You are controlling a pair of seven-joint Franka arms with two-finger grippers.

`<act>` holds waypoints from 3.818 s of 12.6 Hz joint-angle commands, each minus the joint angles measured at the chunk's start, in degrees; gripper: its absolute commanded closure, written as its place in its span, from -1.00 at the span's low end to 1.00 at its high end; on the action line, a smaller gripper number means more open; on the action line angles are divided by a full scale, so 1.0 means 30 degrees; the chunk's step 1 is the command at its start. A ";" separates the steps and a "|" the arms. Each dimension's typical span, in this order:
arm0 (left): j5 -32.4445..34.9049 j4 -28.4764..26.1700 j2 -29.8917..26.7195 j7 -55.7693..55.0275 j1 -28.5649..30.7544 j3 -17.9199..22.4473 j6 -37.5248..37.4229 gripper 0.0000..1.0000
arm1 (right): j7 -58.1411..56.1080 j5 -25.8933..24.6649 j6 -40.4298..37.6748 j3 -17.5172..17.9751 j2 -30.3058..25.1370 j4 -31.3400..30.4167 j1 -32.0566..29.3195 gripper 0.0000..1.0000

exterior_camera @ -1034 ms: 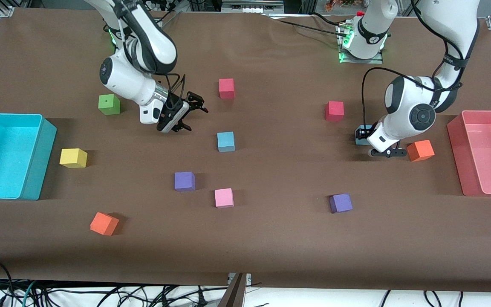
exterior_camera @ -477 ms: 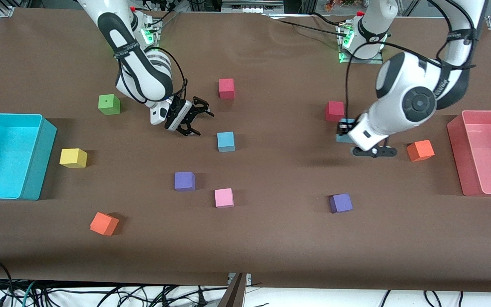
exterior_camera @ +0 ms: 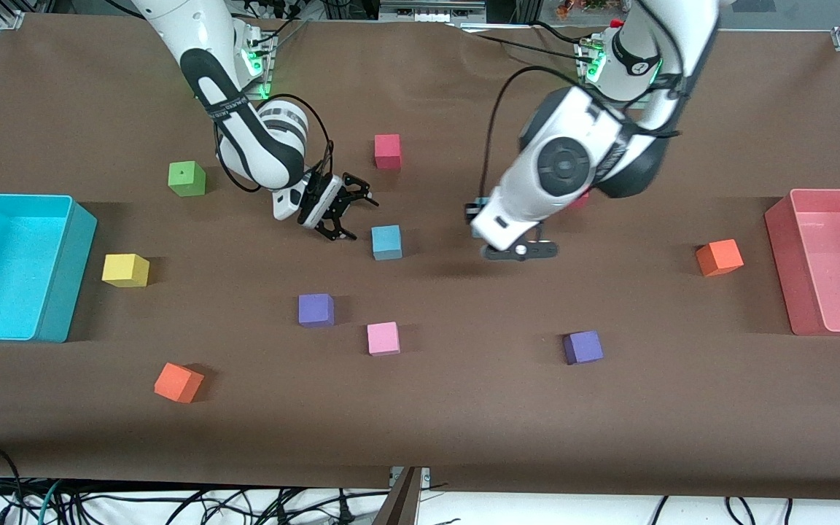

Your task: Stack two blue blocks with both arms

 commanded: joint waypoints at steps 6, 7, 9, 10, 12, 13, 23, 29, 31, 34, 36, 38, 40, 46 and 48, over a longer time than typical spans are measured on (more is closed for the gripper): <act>-0.2963 0.8593 0.6829 -0.3727 -0.5168 0.3743 -0.0460 1.00 | -0.2462 0.0469 0.0180 -0.0286 0.0649 0.0661 0.0355 -0.99; -0.3375 0.9268 0.7357 -0.3785 -0.5461 0.4241 -0.0460 1.00 | -0.2641 0.0556 0.0151 -0.0286 0.0707 0.0691 0.0355 -0.99; -0.3526 1.0237 0.8354 -0.4397 -0.6018 0.4684 -0.0083 1.00 | -0.3020 0.0528 -0.0664 -0.0402 0.0853 0.0809 0.0384 -0.99; -0.3526 1.0328 0.8619 -0.4633 -0.6224 0.4714 0.0413 1.00 | -0.3604 0.0557 -0.1105 -0.0693 0.1028 0.0809 0.0384 -0.99; -0.3526 1.0329 0.8885 -0.4693 -0.6692 0.5007 0.0828 1.00 | -0.3784 0.0558 -0.1343 -0.0725 0.1088 0.0809 0.0384 -0.99; -0.3526 1.0329 0.8915 -0.4781 -0.6839 0.5037 0.0916 1.00 | -0.3843 0.0586 -0.1343 -0.0725 0.1088 0.0809 0.0384 -0.99; -0.3526 1.0037 0.9267 -0.5074 -0.7280 0.5037 0.0917 -0.65 | -0.3815 0.0557 -0.1343 -0.0725 0.1206 0.0838 0.0384 -0.99; -0.3497 1.0124 0.9092 -0.5074 -0.7252 0.5037 0.0655 -1.00 | -0.2440 0.0587 -0.1109 -0.0755 -0.0342 -0.0095 0.0268 -0.99; -0.3584 1.0037 0.8042 -0.5016 -0.6495 0.5037 0.0244 -1.00 | -0.2350 0.0557 -0.1080 -0.0754 -0.1221 -0.1206 0.0033 -0.99; -0.4136 0.9948 0.5788 -0.4987 -0.4679 0.4803 -0.2590 -1.00 | -0.0777 0.0382 -0.1080 -0.0725 -0.3706 -0.3810 -0.0260 -0.99; -0.4814 0.9397 0.4003 -0.4842 -0.3013 0.4483 -0.4756 -1.00 | 0.2000 -0.0228 -0.1080 -0.0725 -0.5465 -0.5454 -0.0318 -0.99; -0.4786 0.6536 0.1137 -0.4782 -0.0526 0.3431 -0.5351 -1.00 | 0.6560 -0.2826 -0.1400 -0.0725 -0.6321 -0.5900 -0.0814 -0.99; -0.4523 0.5003 -0.0891 -0.2978 0.1733 0.2869 -0.7187 -1.00 | 1.2416 -0.6221 -0.3964 -0.0754 -0.6760 -0.5813 -0.1574 -0.99; 0.1088 0.0605 -0.5787 0.7069 0.6485 0.2869 -0.8078 -1.00 | 2.4325 -2.0743 -1.1232 -0.3734 -0.8928 -0.4588 -0.3395 -0.99; 0.4020 -0.0388 -0.7104 0.9505 0.6868 0.2869 -0.8078 -0.99 | 2.7285 -2.5493 -1.4307 -0.4998 -0.9194 -0.2688 -0.3482 -0.99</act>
